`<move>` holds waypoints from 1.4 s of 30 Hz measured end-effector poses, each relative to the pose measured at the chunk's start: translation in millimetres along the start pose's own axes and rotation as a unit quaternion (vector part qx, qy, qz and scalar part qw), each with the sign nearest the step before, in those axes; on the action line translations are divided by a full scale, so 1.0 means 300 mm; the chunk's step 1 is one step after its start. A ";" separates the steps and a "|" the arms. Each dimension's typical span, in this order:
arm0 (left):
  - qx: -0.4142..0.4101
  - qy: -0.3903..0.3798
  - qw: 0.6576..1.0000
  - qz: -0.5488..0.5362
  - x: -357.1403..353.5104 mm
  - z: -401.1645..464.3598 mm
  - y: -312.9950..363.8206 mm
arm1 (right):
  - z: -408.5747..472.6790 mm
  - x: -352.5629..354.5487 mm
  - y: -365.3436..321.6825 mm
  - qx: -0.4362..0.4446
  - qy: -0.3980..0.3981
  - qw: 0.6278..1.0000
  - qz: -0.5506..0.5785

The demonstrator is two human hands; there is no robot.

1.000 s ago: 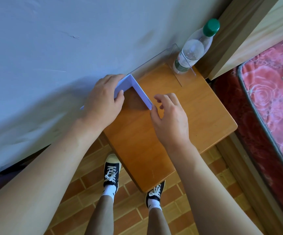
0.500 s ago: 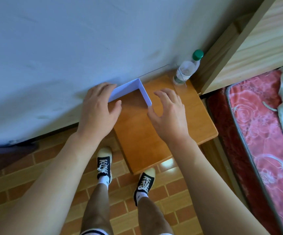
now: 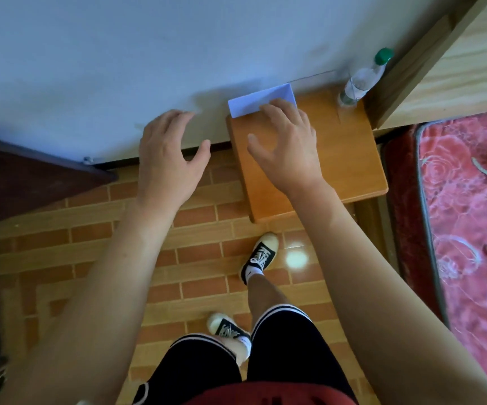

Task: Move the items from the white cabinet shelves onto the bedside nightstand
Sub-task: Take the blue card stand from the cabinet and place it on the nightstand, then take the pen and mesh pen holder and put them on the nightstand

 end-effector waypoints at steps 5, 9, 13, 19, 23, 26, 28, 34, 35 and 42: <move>0.045 0.031 0.998 0.010 0.134 -0.274 -0.098 | -0.198 -0.020 -0.134 0.061 -0.028 0.997 -0.027; 0.077 0.064 0.995 0.025 0.285 -0.532 -0.159 | -0.401 -0.029 -0.271 0.103 -0.052 0.993 -0.033; 0.119 0.113 0.986 0.027 0.480 -0.791 -0.188 | -0.611 -0.014 -0.434 0.152 -0.086 0.984 -0.037; 0.208 0.163 0.964 0.001 0.673 -1.161 -0.171 | -0.882 0.016 -0.669 0.235 -0.143 0.961 -0.040; 0.248 0.187 0.950 -0.014 0.755 -1.321 -0.158 | -0.988 0.027 -0.804 0.277 -0.176 0.943 -0.047; 0.279 0.214 0.936 -0.019 0.835 -1.386 -0.177 | -1.026 0.010 -0.896 0.317 -0.208 0.923 -0.063; 0.305 0.236 0.923 -0.019 0.878 -1.417 -0.198 | -1.032 -0.011 -0.949 0.335 -0.231 0.910 -0.080; 0.392 0.281 0.876 -0.021 0.923 -1.463 -0.221 | -0.988 -0.063 -1.106 0.411 -0.273 0.865 -0.091; 0.411 0.284 0.866 -0.022 0.923 -1.463 -0.221 | -0.974 -0.067 -1.125 0.418 -0.277 0.861 -0.083; 0.487 0.357 0.797 -0.011 0.929 -1.499 -0.148 | -0.927 -0.129 -1.233 0.485 -0.356 0.796 -0.065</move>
Point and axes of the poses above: each hand's wrist, its own z-axis towards the middle knuckle, its own x-axis out of the back of the hand, y = z × x, the point moved 3 cm from there along z, towards the middle knuckle, and after that the axes turned 2 degrees about -y, right-handed, at the moved point
